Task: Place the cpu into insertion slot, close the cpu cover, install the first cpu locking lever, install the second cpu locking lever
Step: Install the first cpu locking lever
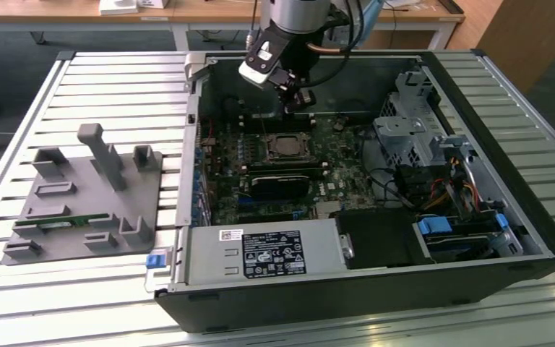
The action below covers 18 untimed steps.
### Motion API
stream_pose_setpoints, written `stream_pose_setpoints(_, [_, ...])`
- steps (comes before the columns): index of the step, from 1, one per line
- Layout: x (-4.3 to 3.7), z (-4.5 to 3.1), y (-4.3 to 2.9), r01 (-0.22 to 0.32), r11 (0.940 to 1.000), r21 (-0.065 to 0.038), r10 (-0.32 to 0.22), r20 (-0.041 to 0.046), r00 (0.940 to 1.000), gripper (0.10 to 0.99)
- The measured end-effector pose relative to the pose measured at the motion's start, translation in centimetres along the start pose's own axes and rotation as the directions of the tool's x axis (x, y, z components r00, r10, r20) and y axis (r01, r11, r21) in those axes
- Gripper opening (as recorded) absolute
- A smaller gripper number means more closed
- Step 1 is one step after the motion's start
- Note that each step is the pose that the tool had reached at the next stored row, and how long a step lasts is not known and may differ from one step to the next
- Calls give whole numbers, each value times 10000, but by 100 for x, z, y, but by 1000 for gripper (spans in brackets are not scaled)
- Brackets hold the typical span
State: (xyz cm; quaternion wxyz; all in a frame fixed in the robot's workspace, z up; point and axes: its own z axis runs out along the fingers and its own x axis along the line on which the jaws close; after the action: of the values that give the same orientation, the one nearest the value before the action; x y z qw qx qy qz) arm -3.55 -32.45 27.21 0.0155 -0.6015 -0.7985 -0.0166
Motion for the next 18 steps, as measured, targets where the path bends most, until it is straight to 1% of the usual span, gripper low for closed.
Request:
stream_pose_setpoints(9, [0, 0, 0, 557, 9984, 25, -557, -5, 9984, 106])
stream_pose_setpoints(18, [0, 0, 0, 1082, 9941, 48, -1082, -11, 9941, 106])
